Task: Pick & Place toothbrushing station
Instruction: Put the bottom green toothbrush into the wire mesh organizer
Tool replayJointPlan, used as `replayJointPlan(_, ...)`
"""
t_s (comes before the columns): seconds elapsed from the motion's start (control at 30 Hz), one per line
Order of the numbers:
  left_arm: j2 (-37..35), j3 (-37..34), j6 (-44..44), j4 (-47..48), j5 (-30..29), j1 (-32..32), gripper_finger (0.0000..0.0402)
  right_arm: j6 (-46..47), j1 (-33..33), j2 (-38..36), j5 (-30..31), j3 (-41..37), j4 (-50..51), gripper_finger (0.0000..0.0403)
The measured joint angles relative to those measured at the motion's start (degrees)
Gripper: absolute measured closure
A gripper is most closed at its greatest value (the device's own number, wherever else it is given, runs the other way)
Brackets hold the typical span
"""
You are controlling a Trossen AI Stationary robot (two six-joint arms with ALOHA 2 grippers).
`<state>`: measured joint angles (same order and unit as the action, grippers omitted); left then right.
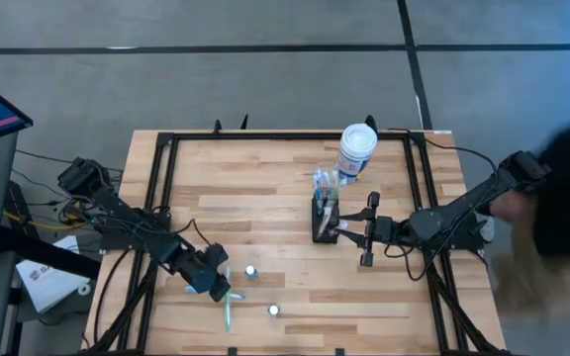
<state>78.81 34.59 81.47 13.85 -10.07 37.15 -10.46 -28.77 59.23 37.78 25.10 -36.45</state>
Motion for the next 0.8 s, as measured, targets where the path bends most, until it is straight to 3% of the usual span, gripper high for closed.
replayJointPlan(0.53, 0.0, 0.0, 0.0, 0.0, -0.3, 0.1, 0.0222, 0.5, 0.0, 0.0, 0.0, 0.0, 0.0, 0.0275)
replayJointPlan(0.8, 3.7, 0.0, 0.1, -1.7, 1.0, 0.1, 0.022, 0.6, 0.0, 0.0, 0.0, 0.0, 0.0, 0.0275)
